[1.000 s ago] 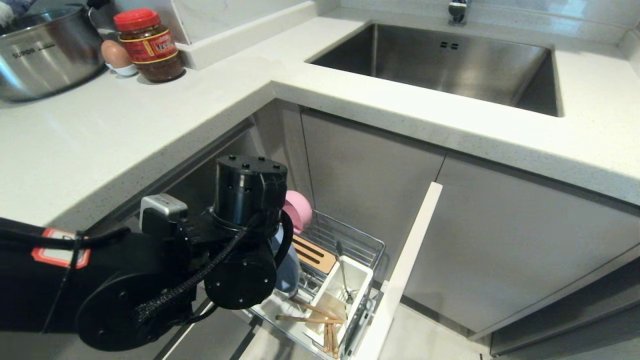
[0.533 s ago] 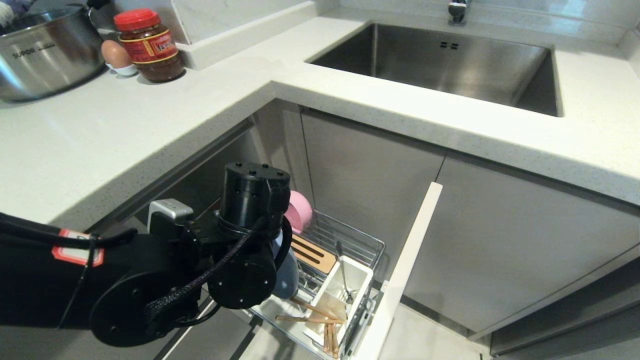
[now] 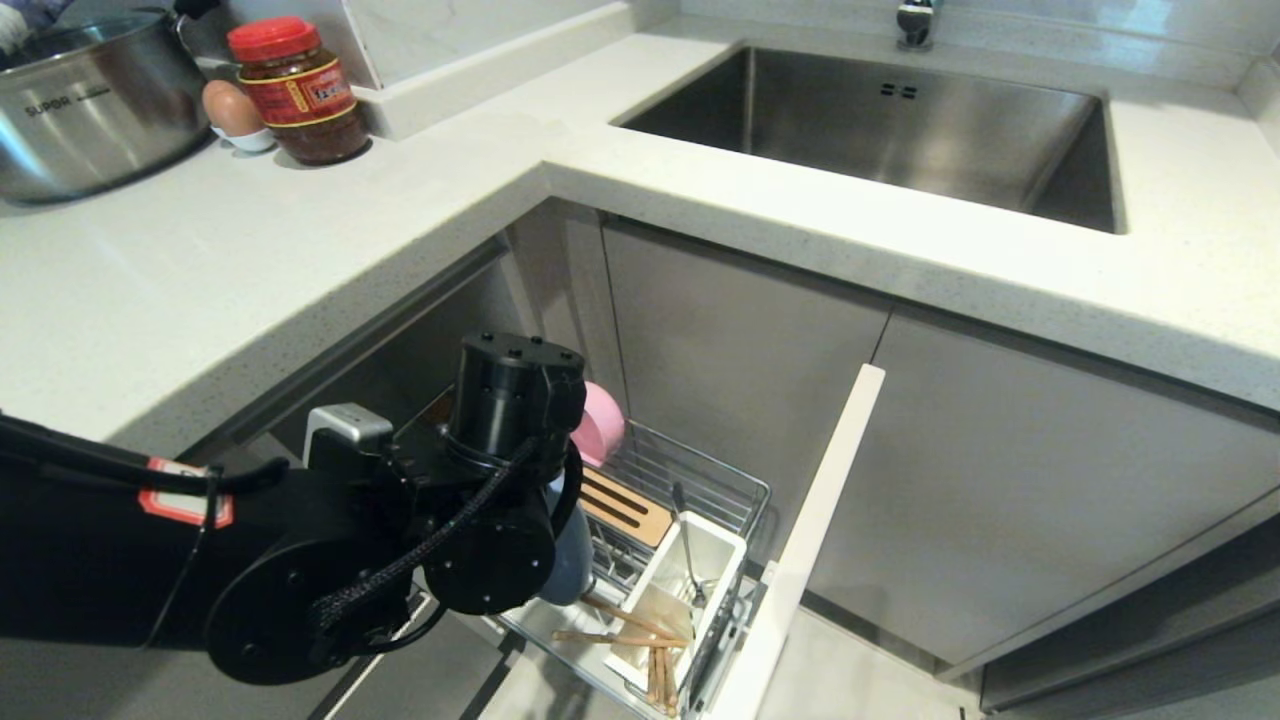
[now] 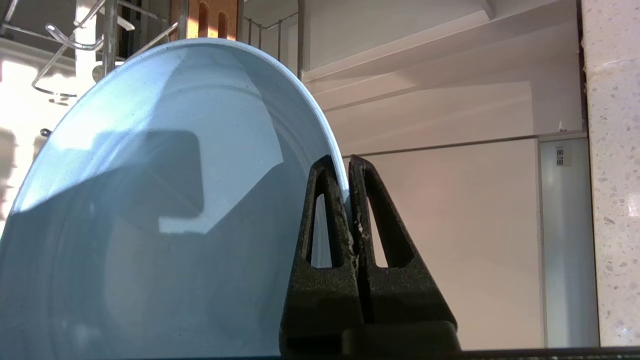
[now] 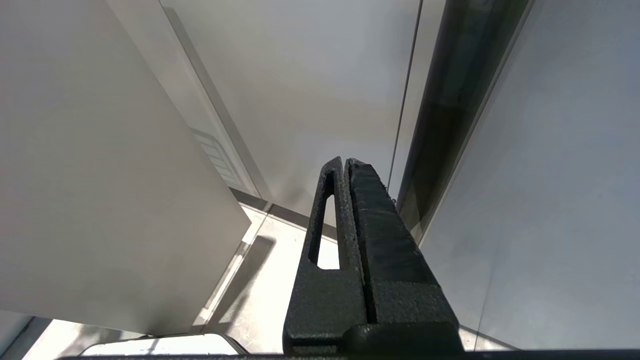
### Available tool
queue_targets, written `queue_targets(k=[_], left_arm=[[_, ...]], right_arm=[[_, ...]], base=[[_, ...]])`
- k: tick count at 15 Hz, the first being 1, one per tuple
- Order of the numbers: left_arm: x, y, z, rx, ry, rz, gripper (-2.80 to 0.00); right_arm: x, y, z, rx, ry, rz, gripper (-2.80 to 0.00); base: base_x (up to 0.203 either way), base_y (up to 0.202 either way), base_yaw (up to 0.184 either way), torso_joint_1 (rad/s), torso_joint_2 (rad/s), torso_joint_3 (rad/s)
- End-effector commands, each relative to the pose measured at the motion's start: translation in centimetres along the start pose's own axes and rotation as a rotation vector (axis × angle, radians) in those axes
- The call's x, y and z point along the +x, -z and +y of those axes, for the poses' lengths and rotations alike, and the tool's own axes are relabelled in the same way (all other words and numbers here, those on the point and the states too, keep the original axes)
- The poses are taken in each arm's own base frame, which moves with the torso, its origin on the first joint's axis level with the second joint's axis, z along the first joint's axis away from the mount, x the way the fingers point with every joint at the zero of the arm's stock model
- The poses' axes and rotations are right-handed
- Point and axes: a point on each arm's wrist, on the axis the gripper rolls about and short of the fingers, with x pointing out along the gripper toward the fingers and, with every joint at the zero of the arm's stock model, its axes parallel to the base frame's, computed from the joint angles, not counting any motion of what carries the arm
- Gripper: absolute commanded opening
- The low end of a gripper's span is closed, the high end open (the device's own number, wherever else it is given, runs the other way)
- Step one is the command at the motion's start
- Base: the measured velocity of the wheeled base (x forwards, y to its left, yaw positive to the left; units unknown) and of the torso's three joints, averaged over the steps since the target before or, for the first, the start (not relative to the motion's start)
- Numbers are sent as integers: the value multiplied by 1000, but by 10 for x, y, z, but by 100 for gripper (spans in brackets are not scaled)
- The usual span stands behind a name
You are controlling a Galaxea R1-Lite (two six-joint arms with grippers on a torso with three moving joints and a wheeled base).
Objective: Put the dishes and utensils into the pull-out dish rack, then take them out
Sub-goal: Pick up the plate and place it in the cupboard
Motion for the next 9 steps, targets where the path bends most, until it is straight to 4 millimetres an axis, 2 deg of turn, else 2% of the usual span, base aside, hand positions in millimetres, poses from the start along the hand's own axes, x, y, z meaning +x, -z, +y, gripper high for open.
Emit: queue_targets(k=[1,7,9], left_arm=[[1,0,0,-10,0,-7,-280],[-18,-33,-33,-95,73,-3,-280],[-18,-35,-33,-107,76,11,-280]], right_arm=[[0,0,0,1,0,-5,-280],[0,0,0,1,0,-4,-280],[0,0,0,1,0,-3,-280]], base=[[0,0,0,0,0,0],[0,0,0,0,0,0],[0,0,0,0,0,0]])
